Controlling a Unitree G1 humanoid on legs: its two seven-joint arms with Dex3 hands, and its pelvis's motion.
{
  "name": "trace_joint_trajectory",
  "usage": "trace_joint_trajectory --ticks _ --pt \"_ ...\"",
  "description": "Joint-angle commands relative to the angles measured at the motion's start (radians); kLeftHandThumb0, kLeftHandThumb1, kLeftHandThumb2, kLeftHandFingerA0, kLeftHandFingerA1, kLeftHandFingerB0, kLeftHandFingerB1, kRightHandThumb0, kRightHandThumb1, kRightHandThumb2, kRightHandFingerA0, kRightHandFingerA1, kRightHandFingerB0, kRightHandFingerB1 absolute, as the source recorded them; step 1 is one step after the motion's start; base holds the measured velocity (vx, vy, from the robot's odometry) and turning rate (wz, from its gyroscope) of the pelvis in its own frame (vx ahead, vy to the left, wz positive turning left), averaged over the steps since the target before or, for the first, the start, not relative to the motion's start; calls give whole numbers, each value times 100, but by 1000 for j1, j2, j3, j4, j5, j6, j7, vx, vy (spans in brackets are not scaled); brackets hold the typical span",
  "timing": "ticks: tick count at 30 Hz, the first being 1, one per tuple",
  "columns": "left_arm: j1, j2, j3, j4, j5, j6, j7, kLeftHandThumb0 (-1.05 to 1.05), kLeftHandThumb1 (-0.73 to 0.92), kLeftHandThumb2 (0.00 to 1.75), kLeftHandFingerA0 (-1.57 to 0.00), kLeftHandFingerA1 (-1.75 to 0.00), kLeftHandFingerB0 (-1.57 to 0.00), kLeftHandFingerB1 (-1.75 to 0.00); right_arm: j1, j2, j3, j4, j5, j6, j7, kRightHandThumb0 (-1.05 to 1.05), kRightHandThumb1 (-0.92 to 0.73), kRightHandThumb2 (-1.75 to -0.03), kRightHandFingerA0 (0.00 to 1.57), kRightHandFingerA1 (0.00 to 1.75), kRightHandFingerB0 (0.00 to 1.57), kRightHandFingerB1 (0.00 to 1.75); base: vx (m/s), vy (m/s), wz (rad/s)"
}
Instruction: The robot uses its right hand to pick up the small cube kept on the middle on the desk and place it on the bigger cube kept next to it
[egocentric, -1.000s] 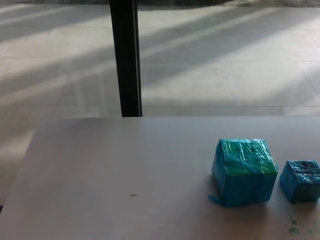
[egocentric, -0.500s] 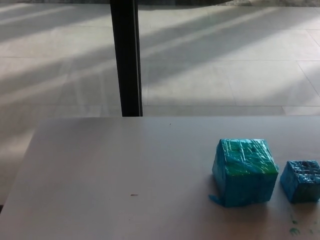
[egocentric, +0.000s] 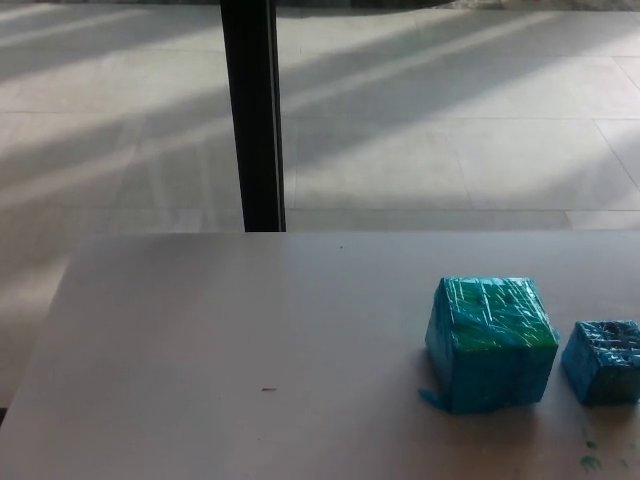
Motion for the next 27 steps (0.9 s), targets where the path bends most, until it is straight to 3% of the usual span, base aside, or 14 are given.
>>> trace_joint_trajectory --ticks 1,2,3,7,8,9,10,16,17,23,24,25,26,27 --pt "-2 16 32 5 -37 24 -22 -66 64 59 -49 -65 -64 -58 3 27 83 -82 -8 61 41 -58 -70 -87 24 48 12 40 0 0 0" --pt "-1 19 9 8 -7 3 -3 -68 67 60 -51 -63 -62 -55 -3 36 97 -92 -9 70 37 -53 -82 -63 34 42 19 30 0 0 0" --pt "-4 19 1 10 4 -1 8 -67 66 60 -50 -64 -62 -53 -2 44 123 -100 -18 60 42 -59 -66 -88 29 52 14 41 0 0 0" --pt "-16 17 31 24 -32 19 -11 -65 64 59 -58 -69 -66 -62 -7 61 222 -95 -59 33 62 -59 -62 -89 31 54 14 42 0 0 0" --pt "-7 20 27 7 -29 14 -20 -65 54 99 -46 -66 -52 -61 -17 80 256 -87 -69 16 63 -52 -75 -62 40 48 24 31 0 0 0" --pt "-2 21 25 -1 -27 13 -24 -65 54 99 -46 -66 -52 -61 -21 87 271 -84 -73 9 62 -52 -75 -62 40 48 24 31 0 0 0" --pt "-1 22 21 -2 -23 9 -22 -68 66 59 -47 -59 -62 -56 -27 94 284 -80 -78 7 60 -53 -73 -62 41 51 24 32 0 0 0" --pt "-7 25 14 16 -17 10 -11 -68 66 60 -40 -57 -58 -51 -72 133 364 -2 -106 -31 84 -54 -71 -61 42 54 25 33 0 0 0" --pt "-15 27 23 16 -27 26 -6 -67 65 60 -49 -63 -61 -53 -74 138 374 9 -110 -47 91 -54 -71 -61 42 57 25 34 0 0 0" --pt "-2 39 5 1 -15 12 -15 -68 67 60 -40 -59 -54 -49 -117 120 464 55 -165 -62 132 -63 -74 -62 34 53 22 32 0 0 0" --pt "-4 40 -1 7 -9 8 -10 -72 53 76 -37 -59 -51 -53 -124 107 488 56 -188 -58 136 -68 -58 -92 21 55 12 43 0 0 0" --pt "-5 40 -6 9 -3 3 -6 -67 68 61 -40 -58 -53 -47 -129 89 513 63 -218 -75 145 -68 -77 -62 17 46 17 28 0 0 0" --pt "-5 41 -9 7 -3 4 -5 -67 68 61 -42 -59 -54 -48 -146 67 557 71 -273 -59 133 -74 -77 -64 16 41 16 26 0 0 0" --pt "-8 44 -6 6 -10 12 -10 -66 68 61 -43 -62 -54 -51 -167 49 592 92 -304 -64 145 -81 -64 -100 1 29 10 29 0 0 0"
